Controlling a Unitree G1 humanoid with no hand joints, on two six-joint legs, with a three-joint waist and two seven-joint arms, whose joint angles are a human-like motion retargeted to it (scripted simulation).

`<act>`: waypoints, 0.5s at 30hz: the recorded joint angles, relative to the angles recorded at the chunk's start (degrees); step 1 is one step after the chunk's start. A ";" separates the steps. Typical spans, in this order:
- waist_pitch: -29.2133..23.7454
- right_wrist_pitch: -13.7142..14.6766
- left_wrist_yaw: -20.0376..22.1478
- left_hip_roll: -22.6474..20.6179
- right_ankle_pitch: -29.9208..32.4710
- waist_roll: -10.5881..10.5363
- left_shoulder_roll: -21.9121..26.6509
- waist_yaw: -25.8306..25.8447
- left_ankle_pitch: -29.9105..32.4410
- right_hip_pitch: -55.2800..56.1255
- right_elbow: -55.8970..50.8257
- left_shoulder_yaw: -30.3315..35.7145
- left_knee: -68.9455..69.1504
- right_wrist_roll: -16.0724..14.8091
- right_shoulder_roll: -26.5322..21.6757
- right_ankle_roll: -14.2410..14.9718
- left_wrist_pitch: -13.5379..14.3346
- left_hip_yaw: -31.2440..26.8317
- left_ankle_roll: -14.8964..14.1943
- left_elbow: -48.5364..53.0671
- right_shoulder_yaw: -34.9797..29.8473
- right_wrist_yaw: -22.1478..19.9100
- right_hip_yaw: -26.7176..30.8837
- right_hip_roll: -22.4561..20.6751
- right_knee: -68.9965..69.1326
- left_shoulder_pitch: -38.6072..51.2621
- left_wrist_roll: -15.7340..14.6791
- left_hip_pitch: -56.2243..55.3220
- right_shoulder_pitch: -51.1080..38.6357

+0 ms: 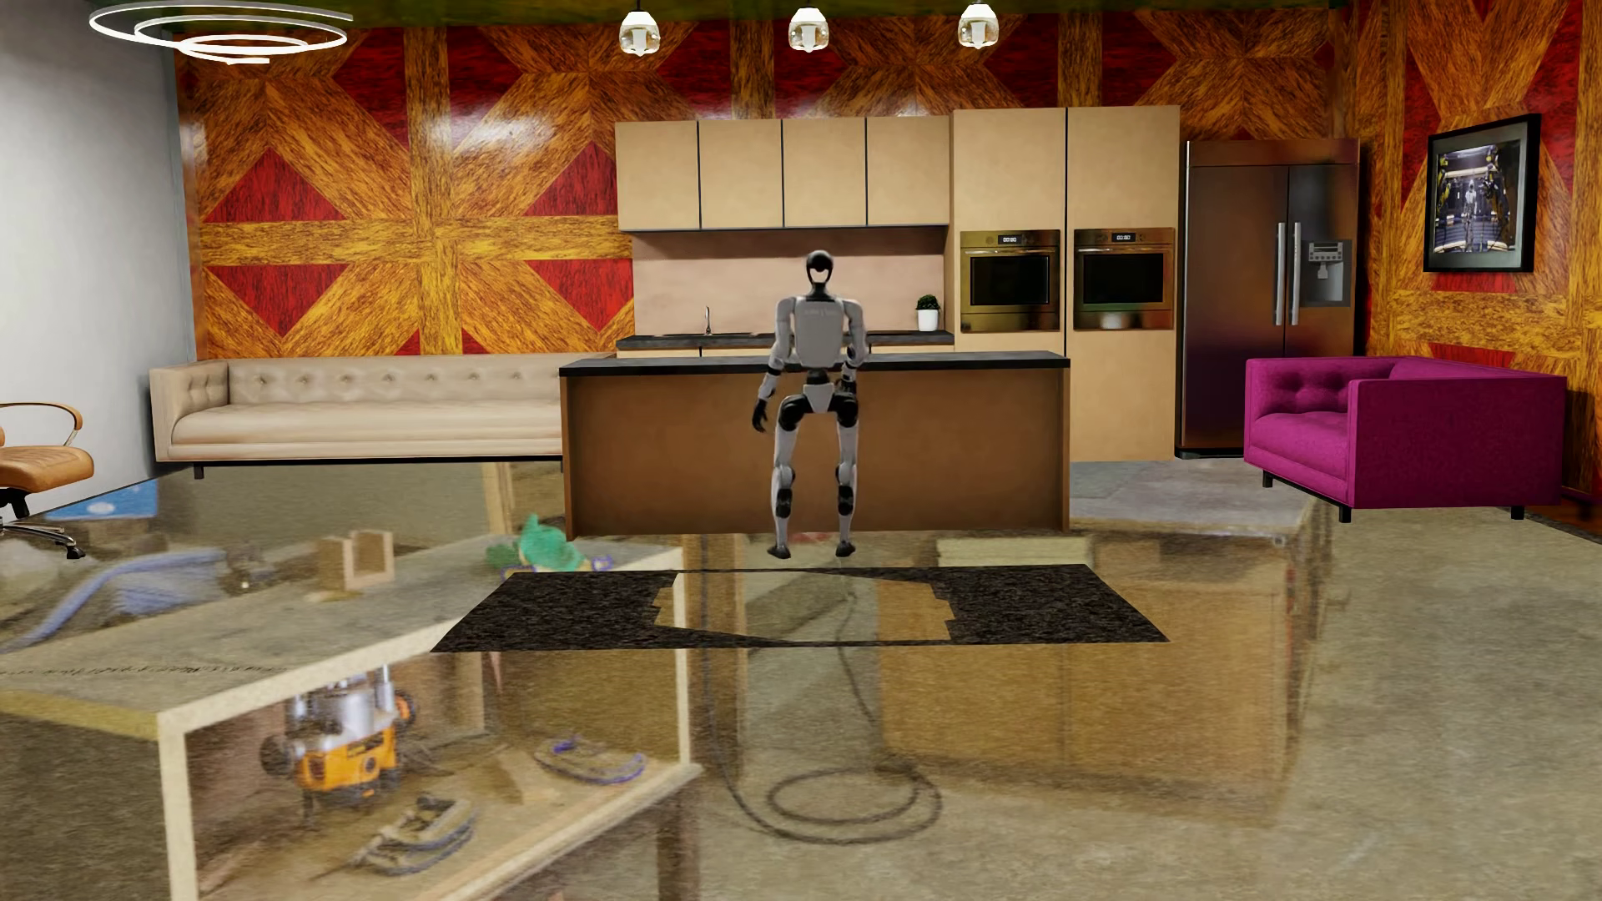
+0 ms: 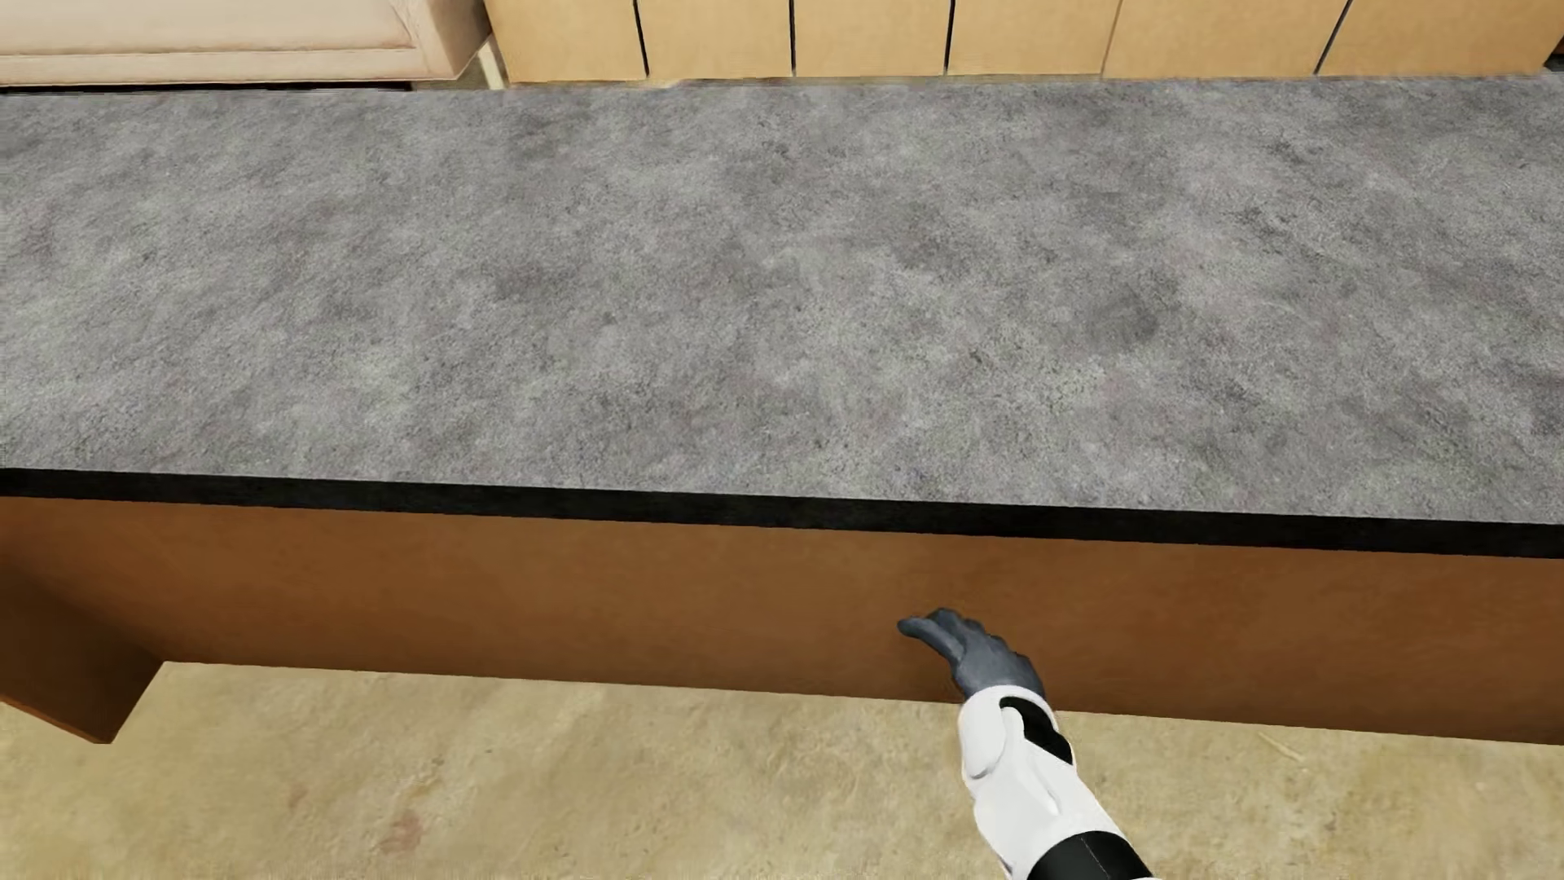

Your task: Go to the counter

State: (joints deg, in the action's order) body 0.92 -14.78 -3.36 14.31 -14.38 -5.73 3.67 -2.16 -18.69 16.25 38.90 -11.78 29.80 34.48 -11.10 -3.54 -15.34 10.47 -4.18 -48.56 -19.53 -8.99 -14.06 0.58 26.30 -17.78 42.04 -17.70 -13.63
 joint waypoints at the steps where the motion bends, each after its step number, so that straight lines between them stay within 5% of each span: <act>1: 0.23 -0.05 -0.13 -0.64 -0.17 0.16 0.37 0.07 0.47 -0.21 -0.62 0.55 -1.32 -0.76 0.44 0.25 0.05 0.22 -0.27 0.80 1.42 -0.75 -0.19 0.62 -0.26 1.51 0.56 0.54 1.76; 4: 0.98 -1.47 2.14 -2.94 -0.51 1.08 1.06 0.77 1.65 -1.90 2.60 1.57 -4.96 -3.42 2.39 0.96 2.35 -0.23 -2.31 6.11 3.65 -0.26 -2.01 2.88 -1.94 5.78 0.78 2.10 7.82; 6: 1.48 -4.73 6.04 -4.92 -0.76 1.76 -0.23 1.11 2.48 -3.36 8.42 1.73 -7.51 -3.88 3.19 1.47 4.49 -1.79 -1.64 9.21 2.48 3.46 -3.76 4.39 -2.90 8.60 -1.00 3.35 12.22; 10: 1.86 -11.84 5.93 -7.15 -1.37 3.09 -0.94 1.27 3.10 -5.61 20.43 4.63 -9.87 -4.79 6.28 2.26 7.96 -3.91 -1.10 13.06 0.01 12.06 -6.34 6.27 -3.76 10.98 -2.33 5.04 20.16; 15: 1.45 -8.23 5.32 -7.83 -2.22 4.48 -1.57 2.36 2.10 -6.50 15.94 6.03 -9.29 -4.20 6.06 2.86 5.95 -4.02 -0.93 10.19 -0.25 12.53 -6.61 7.12 -3.27 9.41 -3.04 5.72 29.57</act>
State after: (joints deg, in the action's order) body 2.37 -23.02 1.96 6.48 -16.61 -1.25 2.10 0.21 -16.59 9.75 54.84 -5.75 20.50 30.27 -5.04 -0.68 -9.39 6.45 -5.11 -38.37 -19.78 3.54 -20.67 7.70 23.03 -8.38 39.00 -11.98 15.94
